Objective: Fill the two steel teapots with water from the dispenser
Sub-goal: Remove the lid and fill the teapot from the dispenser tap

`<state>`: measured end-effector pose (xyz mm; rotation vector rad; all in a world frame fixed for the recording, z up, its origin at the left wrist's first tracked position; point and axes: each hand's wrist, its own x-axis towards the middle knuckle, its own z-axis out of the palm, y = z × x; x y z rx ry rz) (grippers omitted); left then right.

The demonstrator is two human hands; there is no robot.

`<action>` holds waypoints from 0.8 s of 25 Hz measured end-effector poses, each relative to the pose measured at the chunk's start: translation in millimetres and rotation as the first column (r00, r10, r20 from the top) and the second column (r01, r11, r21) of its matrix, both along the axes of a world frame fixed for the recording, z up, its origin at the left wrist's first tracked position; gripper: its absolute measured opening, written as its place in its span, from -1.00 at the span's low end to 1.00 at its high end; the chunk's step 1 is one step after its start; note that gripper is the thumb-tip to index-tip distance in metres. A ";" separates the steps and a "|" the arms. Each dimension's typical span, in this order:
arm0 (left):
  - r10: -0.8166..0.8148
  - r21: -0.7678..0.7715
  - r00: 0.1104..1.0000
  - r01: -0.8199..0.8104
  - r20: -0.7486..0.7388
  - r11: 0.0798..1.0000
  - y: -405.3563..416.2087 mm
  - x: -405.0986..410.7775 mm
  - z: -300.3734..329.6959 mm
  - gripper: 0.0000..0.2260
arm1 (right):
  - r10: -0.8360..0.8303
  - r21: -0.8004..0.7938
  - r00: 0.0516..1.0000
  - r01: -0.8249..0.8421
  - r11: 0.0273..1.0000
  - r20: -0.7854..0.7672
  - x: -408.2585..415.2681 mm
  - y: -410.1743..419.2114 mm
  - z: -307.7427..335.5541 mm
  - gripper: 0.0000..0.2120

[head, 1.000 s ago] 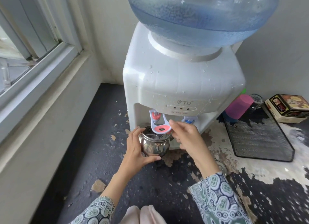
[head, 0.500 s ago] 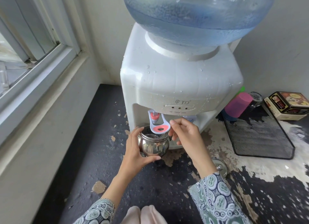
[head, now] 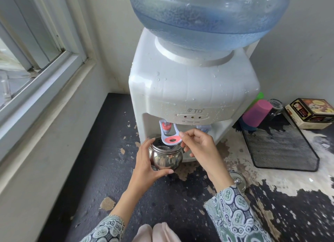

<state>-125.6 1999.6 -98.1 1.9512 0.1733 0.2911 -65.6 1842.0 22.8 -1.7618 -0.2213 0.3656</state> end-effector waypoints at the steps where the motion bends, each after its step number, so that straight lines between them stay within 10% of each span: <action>1: 0.000 -0.001 1.000 0.000 0.003 1.000 -0.2 0.2 0.6 -0.10 | 0.000 -0.001 1.000 0.000 1.000 -0.003 0.2 0.0 0.3 -0.77; 20: 0.008 -0.011 1.000 -0.008 0.012 1.000 -0.6 0.5 4.2 -0.10 | 0.018 -0.014 0.999 -0.018 1.000 -0.049 0.8 -0.2 -2.1 -0.77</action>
